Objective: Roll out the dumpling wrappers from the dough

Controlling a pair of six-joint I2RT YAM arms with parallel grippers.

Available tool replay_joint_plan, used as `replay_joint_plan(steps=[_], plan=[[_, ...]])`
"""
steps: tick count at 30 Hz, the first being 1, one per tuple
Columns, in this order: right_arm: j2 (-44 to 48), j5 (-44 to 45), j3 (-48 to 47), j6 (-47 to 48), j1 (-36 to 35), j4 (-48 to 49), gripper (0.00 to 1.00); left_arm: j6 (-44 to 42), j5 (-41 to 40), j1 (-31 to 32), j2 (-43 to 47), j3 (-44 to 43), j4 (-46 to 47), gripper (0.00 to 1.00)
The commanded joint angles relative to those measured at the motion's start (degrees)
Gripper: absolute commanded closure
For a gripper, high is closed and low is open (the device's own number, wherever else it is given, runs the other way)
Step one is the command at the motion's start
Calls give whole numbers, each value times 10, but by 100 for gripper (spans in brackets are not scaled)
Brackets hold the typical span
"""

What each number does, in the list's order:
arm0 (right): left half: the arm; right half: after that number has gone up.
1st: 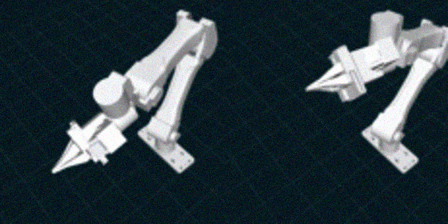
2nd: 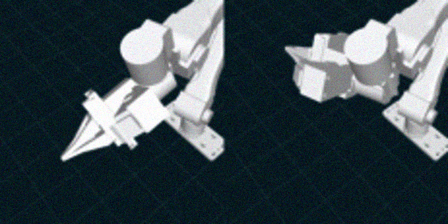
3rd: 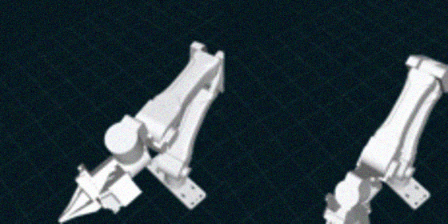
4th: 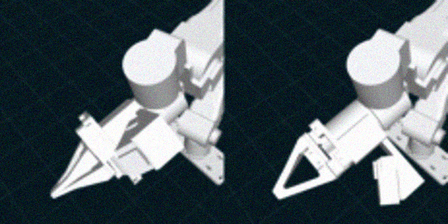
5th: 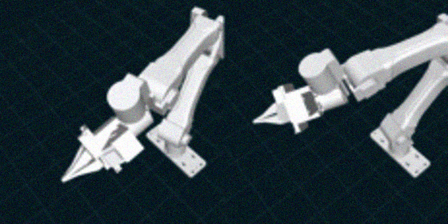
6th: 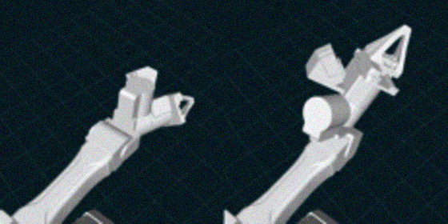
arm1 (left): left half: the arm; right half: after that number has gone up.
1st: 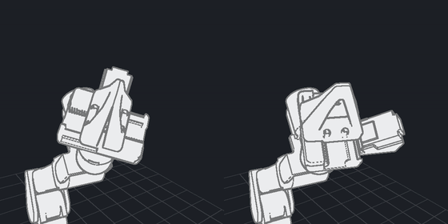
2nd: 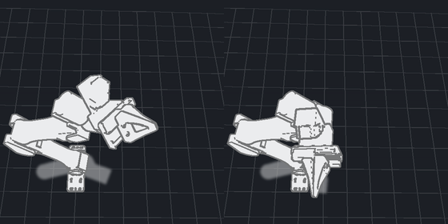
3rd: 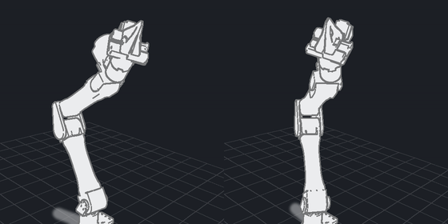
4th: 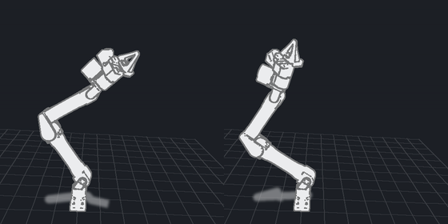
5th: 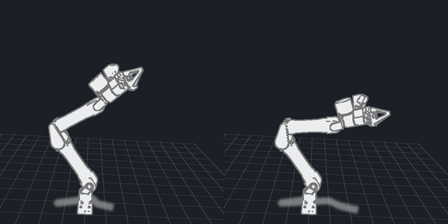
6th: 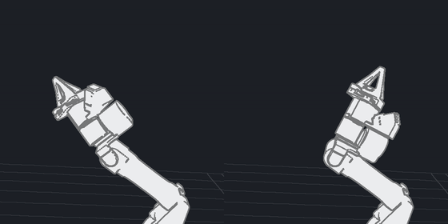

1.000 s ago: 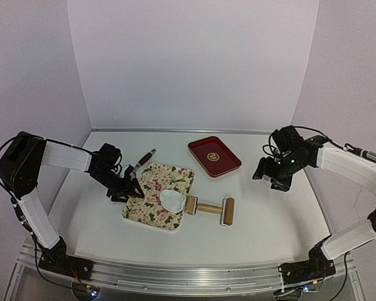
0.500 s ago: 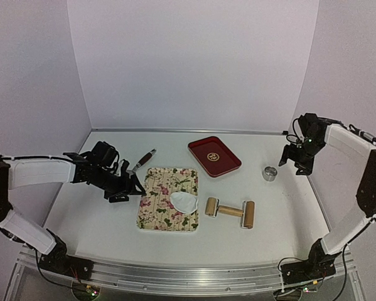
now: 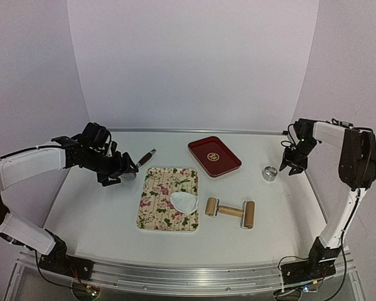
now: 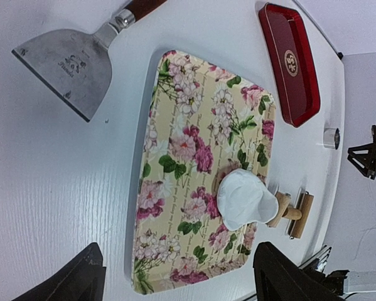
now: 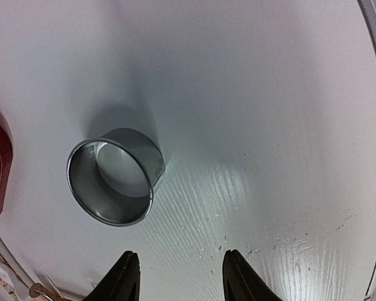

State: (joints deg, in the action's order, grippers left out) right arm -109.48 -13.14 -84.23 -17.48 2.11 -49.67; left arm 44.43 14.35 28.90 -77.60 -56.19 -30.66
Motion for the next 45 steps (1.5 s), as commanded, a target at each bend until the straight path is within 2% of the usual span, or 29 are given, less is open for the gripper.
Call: replay_joint_plan(steps=[1, 12, 16, 21, 29, 33, 37, 41, 45], plan=[[-47, -17, -44, 21, -2, 4, 54, -45, 1, -20, -31, -55, -19, 18], [-130, -40, -111, 18, -2, 6, 65, -114, 40, -45, -111, -115, -41, 18], [-144, -55, -123, 18, -2, 6, 82, -139, 40, -46, -141, -144, -54, 18], [-140, -64, -122, 26, -2, 6, 99, -164, 43, -48, -166, -167, -60, 18], [-37, -56, -80, 25, -14, 6, 100, -205, 97, -44, -178, -182, -23, 22], [37, -36, -56, -10, -73, -3, 100, -218, 109, -28, -184, -199, -14, 22], [71, -13, -53, -60, -167, -18, 100, -225, 115, -11, -194, -210, -11, 22], [38, -26, -95, -131, -264, -20, 100, -213, 139, 2, -199, -212, 0, 24], [-48, -42, -203, -149, -349, -23, 100, -216, 142, 7, -205, -208, 0, 25]])
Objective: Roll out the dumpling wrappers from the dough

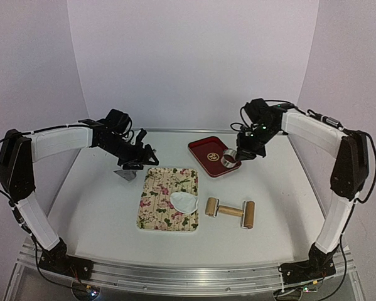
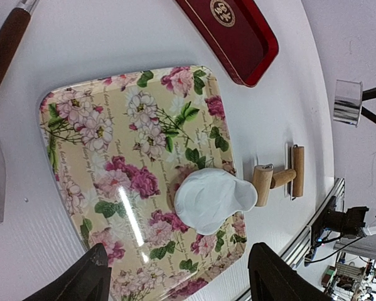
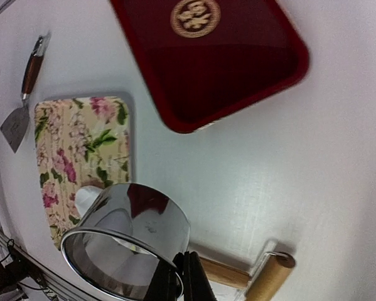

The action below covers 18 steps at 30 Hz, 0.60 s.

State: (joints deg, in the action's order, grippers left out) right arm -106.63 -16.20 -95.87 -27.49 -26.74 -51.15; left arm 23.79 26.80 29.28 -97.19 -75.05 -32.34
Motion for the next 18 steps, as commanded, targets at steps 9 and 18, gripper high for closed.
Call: replay_joint_plan(steps=[9, 18], plan=[[-244, -31, -310, -21, -164, -89, 100, 22, 10, 3, 27, 40, 40, 28], [-265, -40, -313, 10, -182, -132, 100, 21, 45, 6, 4, 42, 56, 30]])
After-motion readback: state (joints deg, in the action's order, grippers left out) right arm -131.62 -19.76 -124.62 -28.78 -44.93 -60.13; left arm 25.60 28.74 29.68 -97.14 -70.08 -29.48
